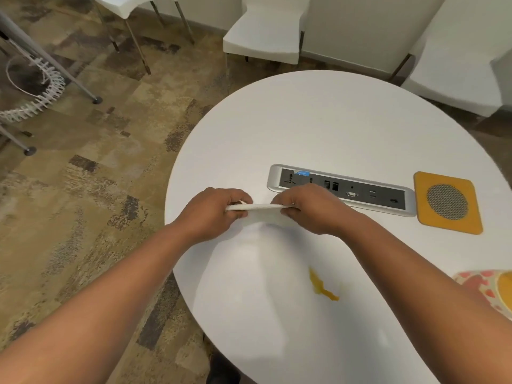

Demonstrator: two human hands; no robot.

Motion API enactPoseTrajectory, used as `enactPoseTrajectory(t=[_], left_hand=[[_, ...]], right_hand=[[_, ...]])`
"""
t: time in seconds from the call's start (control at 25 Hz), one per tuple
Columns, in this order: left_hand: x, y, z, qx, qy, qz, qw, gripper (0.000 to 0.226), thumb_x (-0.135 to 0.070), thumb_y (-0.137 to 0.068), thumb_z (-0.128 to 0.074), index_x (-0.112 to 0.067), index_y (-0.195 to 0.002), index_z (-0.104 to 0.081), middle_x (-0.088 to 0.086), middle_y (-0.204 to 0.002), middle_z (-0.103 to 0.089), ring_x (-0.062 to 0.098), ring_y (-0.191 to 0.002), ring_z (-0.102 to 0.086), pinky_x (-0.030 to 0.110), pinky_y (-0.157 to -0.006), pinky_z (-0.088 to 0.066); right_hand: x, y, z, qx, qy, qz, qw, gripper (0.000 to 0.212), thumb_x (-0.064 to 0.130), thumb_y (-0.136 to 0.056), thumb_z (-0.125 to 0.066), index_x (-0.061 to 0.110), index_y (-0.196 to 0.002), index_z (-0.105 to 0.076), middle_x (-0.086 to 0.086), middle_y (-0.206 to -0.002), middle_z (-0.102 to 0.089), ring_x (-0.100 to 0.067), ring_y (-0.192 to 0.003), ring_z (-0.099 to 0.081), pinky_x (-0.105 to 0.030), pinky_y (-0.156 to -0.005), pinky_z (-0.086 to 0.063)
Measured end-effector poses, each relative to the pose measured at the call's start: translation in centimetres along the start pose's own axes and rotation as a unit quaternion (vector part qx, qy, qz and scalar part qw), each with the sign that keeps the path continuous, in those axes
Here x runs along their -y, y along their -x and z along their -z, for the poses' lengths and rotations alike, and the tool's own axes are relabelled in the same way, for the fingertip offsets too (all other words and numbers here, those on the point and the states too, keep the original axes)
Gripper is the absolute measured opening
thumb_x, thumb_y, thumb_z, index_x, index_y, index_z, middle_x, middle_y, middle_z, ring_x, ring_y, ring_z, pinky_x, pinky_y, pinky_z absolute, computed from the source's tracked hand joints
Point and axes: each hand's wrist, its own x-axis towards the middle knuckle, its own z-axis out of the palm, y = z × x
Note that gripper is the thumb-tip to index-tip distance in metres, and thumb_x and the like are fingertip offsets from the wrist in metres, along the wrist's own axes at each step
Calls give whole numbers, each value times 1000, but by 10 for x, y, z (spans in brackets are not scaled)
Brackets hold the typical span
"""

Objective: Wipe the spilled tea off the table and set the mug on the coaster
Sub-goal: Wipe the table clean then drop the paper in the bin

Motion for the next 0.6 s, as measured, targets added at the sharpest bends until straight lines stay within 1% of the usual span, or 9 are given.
enactPoseTrajectory(t=[0.08, 0.16, 0.2, 0.28, 0.36, 0.4, 0.48, 0.52, 0.6], left_hand=[[-22, -5, -10, 2, -24, -31, 999, 36, -42, -94, -69, -43, -130, -67, -19, -115, -75, 9, -98, -66, 30, -87, -50], [-43, -8, -24, -5, -70, -83, 994, 44, -54, -93, -66, -42, -136, -63, -16, -124, -74, 15, -108, -67, 31, -90, -50], [-54, -10, -32, -21, -102, -121, 987, 44, -56, -94, -64, -39, -134, -66, -12, -121, -75, 19, -107, -69, 32, -86, -51], [-75, -13, -50, -40, -159, -185, 969, 37, -55, -96, -60, -33, -122, -74, -6, -103, -80, 27, -91, -72, 32, -72, -50], [-95, -18, -65, -32, -213, -216, 952, 37, -53, -101, -48, -29, -105, -75, -2, -82, -76, 28, -71, -66, 32, -59, -40], [-102, -19, -71, -24, -233, -223, 946, 39, -50, -104, -43, -27, -101, -74, -1, -76, -73, 27, -66, -62, 32, -56, -35], [-112, -22, -77, -15, -249, -228, 941, 39, -45, -106, -41, -27, -97, -74, 0, -73, -71, 27, -62, -59, 34, -55, -35], [-114, -23, -78, -13, -252, -233, 939, 38, -43, -106, -41, -25, -94, -73, 0, -72, -71, 27, -61, -58, 35, -55, -37], [-118, -26, -79, -14, -263, -243, 934, 37, -38, -104, -41, -20, -85, -67, 1, -67, -67, 28, -58, -55, 36, -55, -42]], right_hand=[[-11, 21, 4, -19, 30, -25, 999, 32, 13, -95, -49, 29, -110, -72, 14, -107, -74, -19, -97, -65, -39, -78, -54], [-23, 42, 5, -46, 65, -50, 996, 33, 16, -97, -45, 27, -119, -68, 6, -113, -74, -25, -102, -64, -40, -79, -55], [-28, 51, 4, -52, 86, -57, 993, 31, 19, -98, -43, 25, -118, -66, 2, -108, -74, -27, -98, -64, -40, -76, -55], [-33, 67, 3, -52, 110, -62, 991, 26, 25, -98, -41, 25, -112, -63, 1, -97, -73, -28, -88, -62, -39, -69, -53], [-36, 80, 4, -47, 108, -63, 991, 22, 32, -100, -40, 29, -105, -62, 3, -88, -70, -26, -80, -60, -35, -61, -48], [-38, 85, 4, -45, 107, -61, 991, 23, 36, -101, -39, 30, -103, -61, 4, -86, -69, -25, -77, -59, -33, -57, -45], [-42, 95, 4, -40, 120, -56, 990, 26, 39, -102, -36, 31, -103, -60, 4, -84, -68, -25, -73, -57, -32, -52, -37], [-44, 99, 4, -38, 127, -54, 990, 26, 39, -103, -34, 30, -103, -59, 4, -83, -68, -26, -72, -56, -33, -52, -36], [-53, 111, 5, -40, 138, -56, 988, 25, 36, -103, -33, 28, -103, -56, 3, -81, -66, -28, -72, -57, -35, -55, -42]])
